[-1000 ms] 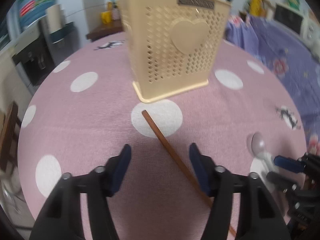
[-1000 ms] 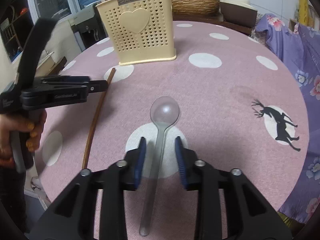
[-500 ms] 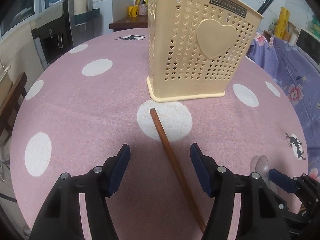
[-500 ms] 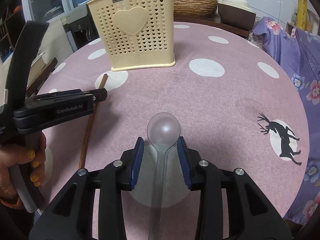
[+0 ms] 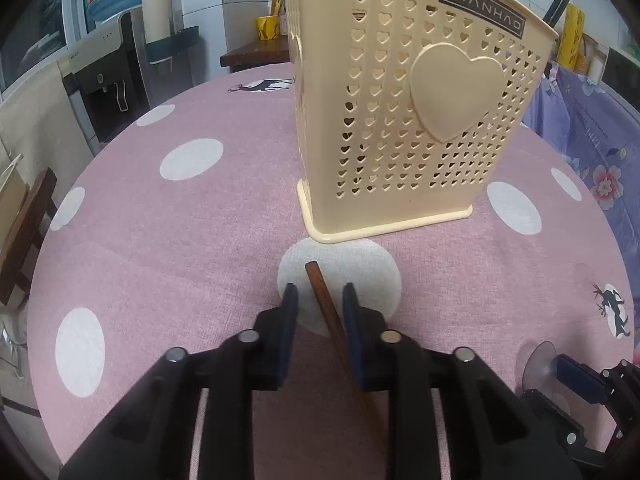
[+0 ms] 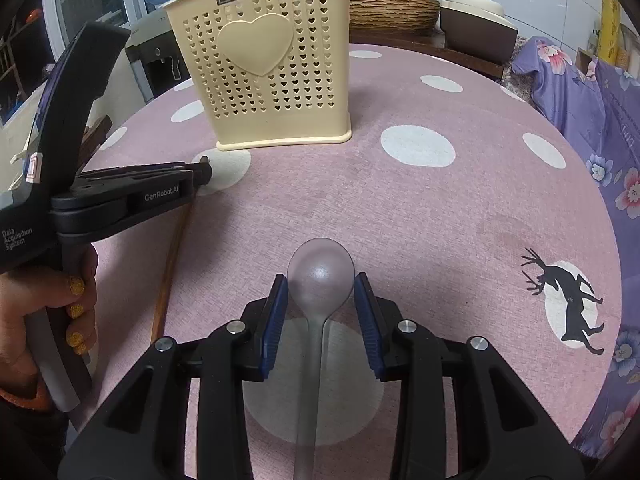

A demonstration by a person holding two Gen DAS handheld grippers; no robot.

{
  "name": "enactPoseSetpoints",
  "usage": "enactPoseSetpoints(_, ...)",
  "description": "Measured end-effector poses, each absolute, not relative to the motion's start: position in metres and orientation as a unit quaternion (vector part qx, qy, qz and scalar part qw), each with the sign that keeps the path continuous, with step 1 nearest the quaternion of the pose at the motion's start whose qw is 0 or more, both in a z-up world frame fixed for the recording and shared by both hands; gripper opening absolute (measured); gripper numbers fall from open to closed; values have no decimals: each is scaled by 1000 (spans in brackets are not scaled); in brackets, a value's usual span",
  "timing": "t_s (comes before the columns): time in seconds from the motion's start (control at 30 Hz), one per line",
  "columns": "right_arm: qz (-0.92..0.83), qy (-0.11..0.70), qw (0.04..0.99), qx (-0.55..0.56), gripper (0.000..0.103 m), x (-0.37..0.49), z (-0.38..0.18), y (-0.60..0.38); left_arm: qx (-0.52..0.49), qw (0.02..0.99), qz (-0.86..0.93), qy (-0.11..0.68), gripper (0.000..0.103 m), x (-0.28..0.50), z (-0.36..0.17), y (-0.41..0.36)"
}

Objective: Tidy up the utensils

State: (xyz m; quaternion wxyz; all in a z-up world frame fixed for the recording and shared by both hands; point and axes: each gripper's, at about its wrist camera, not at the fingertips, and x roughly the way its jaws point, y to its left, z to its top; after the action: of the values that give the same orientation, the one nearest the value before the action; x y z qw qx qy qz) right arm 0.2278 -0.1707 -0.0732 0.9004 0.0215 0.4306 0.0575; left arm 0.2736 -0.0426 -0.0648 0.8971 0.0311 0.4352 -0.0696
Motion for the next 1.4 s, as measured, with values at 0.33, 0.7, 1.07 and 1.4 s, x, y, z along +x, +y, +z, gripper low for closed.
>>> enactPoseSetpoints(0.33,75,415,906,43,35,225,-65,-179,-8,897,-84,433,11,277,-61,-33)
enactPoseSetpoints(0.7,87,379,921,40,15,221,-34,-188,-38,924,-119,360,9,249,-2,-22)
enactPoseSetpoints(1.07,53,427,902,13,46,237,-70,-164,-40,935,-132,326,9,230,22,-23)
enactPoseSetpoints(1.4,44,430,902,-11,37,248,-75,-151,-37,940,-142,308,8,221,34,-21)
